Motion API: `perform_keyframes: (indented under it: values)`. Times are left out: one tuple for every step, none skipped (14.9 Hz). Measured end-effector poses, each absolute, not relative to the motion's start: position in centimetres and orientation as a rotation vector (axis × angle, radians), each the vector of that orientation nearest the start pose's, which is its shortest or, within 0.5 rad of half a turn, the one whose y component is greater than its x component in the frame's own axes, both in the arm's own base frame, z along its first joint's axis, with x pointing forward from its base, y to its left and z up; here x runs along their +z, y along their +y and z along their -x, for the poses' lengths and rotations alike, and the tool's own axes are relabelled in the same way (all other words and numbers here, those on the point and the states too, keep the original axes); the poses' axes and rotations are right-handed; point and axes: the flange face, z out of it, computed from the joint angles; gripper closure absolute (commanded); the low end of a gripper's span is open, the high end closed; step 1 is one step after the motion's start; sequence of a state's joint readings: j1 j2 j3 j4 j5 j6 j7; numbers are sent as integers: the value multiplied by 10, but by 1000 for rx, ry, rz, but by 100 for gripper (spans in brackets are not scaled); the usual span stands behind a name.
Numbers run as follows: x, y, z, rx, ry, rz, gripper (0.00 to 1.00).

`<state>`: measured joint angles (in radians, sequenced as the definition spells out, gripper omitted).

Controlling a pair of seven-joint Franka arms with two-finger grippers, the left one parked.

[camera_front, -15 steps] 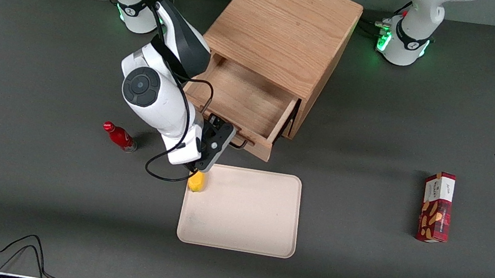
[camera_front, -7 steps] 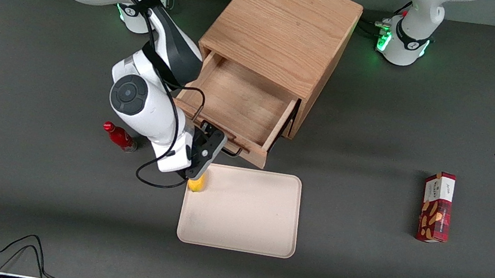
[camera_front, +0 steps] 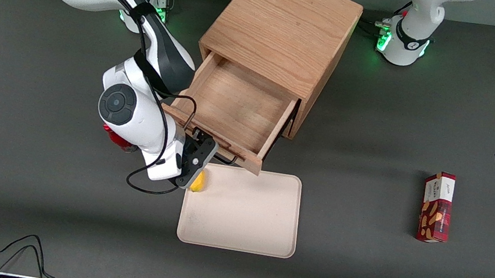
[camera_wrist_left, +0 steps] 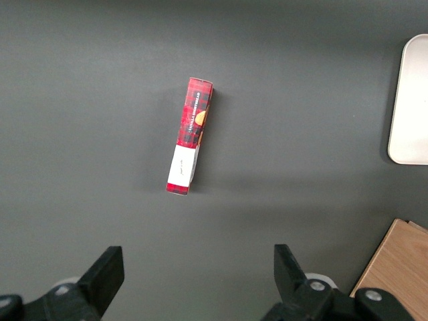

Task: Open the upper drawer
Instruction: 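Pull the upper drawer outward by its handle with the right gripper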

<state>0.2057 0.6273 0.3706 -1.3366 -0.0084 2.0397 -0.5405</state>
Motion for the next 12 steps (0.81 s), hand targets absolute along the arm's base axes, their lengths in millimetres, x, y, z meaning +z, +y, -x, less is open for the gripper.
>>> perform_keyframes:
  values:
    - [392, 346, -648, -164, -1458, 2542, 0]
    - [391, 346, -650, -165, -1455, 2541, 0]
    - [391, 346, -652, -166, -1453, 2540, 0]
    - [391, 345, -654, -167, -1451, 2540, 0]
    - [391, 345, -656, -170, -1448, 2540, 0]
    - [391, 344, -658, -173, -1445, 2543, 0]
    - [391, 342, -660, -176, -1445, 2547, 0]
    - [391, 340, -662, -180, -1448, 2548, 0]
    - [391, 339, -664, -183, -1450, 2548, 0]
    - [391, 338, -666, -186, -1451, 2548, 0]
    - [391, 337, -668, -190, -1454, 2547, 0]
    - [390, 335, -670, -193, -1458, 2546, 0]
